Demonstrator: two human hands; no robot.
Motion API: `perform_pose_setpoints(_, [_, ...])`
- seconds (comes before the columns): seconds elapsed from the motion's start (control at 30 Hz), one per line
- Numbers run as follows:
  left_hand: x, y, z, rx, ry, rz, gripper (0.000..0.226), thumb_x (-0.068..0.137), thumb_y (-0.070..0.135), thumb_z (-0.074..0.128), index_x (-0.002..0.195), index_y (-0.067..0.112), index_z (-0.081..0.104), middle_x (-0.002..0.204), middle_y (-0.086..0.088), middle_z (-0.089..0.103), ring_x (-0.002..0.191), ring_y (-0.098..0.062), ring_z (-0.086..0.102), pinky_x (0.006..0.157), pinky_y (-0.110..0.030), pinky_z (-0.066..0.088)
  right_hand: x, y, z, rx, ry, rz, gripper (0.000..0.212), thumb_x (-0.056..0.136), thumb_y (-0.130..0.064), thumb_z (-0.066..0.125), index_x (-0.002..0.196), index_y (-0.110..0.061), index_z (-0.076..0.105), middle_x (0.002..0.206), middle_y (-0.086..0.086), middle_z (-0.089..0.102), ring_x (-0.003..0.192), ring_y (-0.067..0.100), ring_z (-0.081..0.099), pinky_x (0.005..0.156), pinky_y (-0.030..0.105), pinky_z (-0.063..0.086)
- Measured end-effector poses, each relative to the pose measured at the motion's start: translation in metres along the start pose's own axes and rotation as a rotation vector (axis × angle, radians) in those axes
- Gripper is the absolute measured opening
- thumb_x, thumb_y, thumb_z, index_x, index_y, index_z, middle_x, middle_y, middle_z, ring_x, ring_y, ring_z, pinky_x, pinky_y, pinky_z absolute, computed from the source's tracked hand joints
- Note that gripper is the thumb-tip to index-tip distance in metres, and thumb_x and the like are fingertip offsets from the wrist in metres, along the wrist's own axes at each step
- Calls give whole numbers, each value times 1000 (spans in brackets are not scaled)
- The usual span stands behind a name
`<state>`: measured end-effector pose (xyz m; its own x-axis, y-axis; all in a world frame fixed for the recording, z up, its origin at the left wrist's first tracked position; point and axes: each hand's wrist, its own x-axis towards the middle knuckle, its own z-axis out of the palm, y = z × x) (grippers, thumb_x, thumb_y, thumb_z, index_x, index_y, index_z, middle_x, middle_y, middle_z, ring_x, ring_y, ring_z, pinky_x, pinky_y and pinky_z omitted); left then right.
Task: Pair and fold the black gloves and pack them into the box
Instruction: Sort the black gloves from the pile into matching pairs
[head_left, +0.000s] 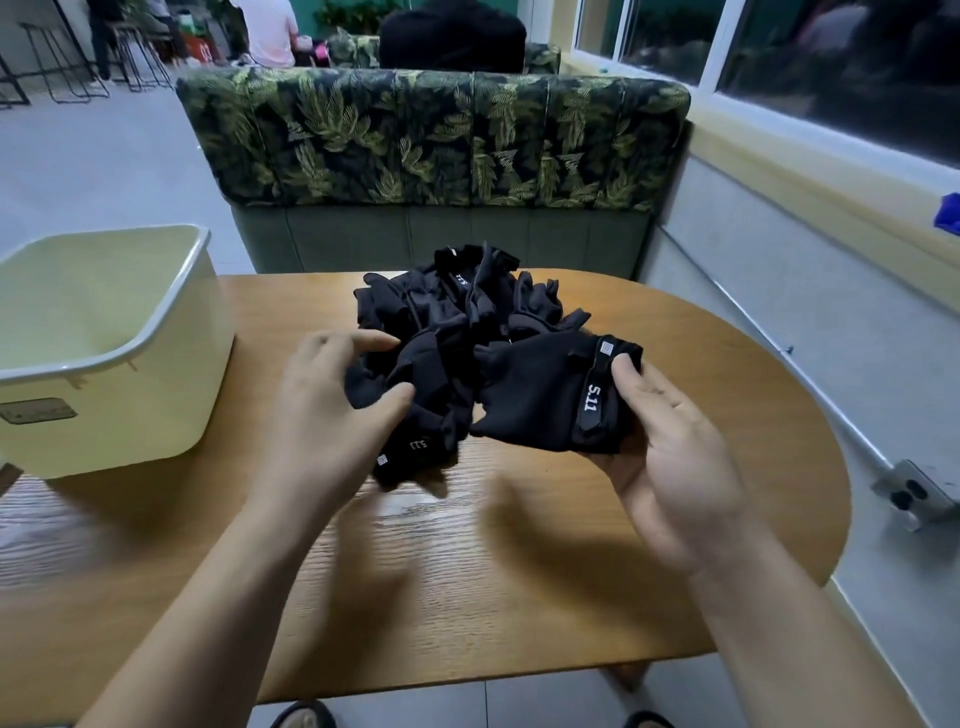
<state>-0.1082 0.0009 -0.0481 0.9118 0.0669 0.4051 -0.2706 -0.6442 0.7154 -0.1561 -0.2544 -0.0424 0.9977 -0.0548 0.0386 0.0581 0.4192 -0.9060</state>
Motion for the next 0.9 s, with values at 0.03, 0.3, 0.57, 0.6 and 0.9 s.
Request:
perform_pose_setpoints(0.03, [-6, 5, 3, -41, -21, 7, 36, 88, 21, 81, 118, 36, 70, 117, 16, 64, 112, 1, 59, 95, -17, 45, -1, 1, 1, -45, -4, -17, 38, 113, -27, 44, 141, -14, 66, 137, 6, 73, 131, 25, 67, 116, 53, 46])
perform_pose_setpoints(0.3, [-45, 25, 30, -113, -239, 194, 45, 87, 18, 82, 126, 33, 66, 118, 17, 62, 109, -5, 62, 87, -16, 49, -10, 17, -11, -955, -77, -472, 21, 106, -21, 64, 121, -28, 78, 111, -14, 78, 108, 6, 72, 92, 26, 55])
perform_pose_setpoints(0.57, [-64, 2, 42, 86, -477, 278, 40, 90, 30, 63, 129, 38, 70, 125, 19, 56, 122, -7, 53, 105, -26, 44, -27, 53, -36, -1293, -259, -538, 14, 94, -24, 79, 107, -24, 79, 110, -14, 64, 108, 13, 61, 92, 33, 51])
perform_pose_setpoints(0.6, [-67, 0, 43, 105, -482, 283, 37, 90, 34, 60, 124, 36, 73, 124, 19, 58, 122, -9, 54, 105, -31, 46, -31, 55, -37, -1311, -281, -537, 15, 94, -32, 77, 108, -24, 79, 111, -14, 63, 109, 12, 60, 92, 33, 51])
perform_pose_setpoints(0.9, [-78, -5, 50, 170, -508, 298, 28, 98, 55, 51, 104, 36, 70, 116, 21, 54, 112, -7, 53, 97, -35, 48, -34, 58, -36, -1350, -47, -450, 9, 97, -34, 73, 100, -27, 71, 102, -14, 57, 99, 12, 57, 85, 37, 52])
